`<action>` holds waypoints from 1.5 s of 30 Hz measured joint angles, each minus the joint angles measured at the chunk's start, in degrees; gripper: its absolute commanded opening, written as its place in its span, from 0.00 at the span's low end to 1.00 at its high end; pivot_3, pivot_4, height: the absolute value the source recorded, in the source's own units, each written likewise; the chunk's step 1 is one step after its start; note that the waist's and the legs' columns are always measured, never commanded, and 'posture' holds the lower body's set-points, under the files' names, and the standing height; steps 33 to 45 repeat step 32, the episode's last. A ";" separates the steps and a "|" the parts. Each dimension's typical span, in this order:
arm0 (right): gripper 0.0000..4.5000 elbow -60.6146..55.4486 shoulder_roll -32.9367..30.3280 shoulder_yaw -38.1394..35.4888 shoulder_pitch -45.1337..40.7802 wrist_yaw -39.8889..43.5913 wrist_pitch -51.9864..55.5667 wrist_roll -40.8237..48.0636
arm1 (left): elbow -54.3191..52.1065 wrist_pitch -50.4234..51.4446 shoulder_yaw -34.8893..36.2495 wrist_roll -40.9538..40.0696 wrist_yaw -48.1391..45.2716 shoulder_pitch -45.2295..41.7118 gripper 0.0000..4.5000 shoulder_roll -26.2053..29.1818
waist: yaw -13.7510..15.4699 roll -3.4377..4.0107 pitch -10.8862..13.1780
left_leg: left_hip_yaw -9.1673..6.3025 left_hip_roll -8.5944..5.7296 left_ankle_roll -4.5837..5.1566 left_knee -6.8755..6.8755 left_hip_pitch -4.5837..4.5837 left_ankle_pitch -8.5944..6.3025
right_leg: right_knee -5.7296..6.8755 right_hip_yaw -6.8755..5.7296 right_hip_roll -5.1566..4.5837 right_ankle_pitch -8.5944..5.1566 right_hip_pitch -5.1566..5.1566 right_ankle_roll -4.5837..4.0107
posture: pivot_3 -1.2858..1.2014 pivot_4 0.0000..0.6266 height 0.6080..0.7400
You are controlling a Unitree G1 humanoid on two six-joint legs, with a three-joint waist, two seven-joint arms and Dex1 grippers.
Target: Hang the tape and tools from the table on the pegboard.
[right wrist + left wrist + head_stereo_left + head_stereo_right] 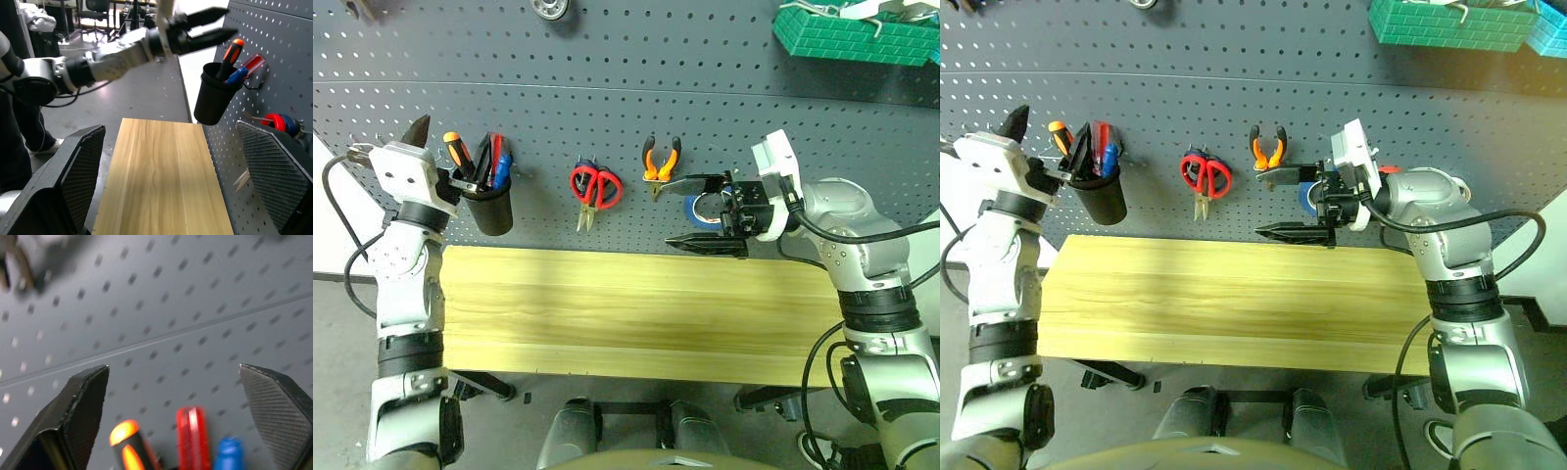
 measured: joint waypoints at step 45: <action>1.00 4.88 -4.73 -3.53 25.93 -6.29 -6.91 -7.43 | 15.92 -2.03 -7.67 -12.90 -49.23 14.17 0.99 1.96 | -1.37 0.88 -0.29 | 0.35 1.31 -0.08 0.12 -0.77 -0.05 | -0.33 -0.87 0.62 0.35 -0.94 -0.59 | 0.53 0.15 1.00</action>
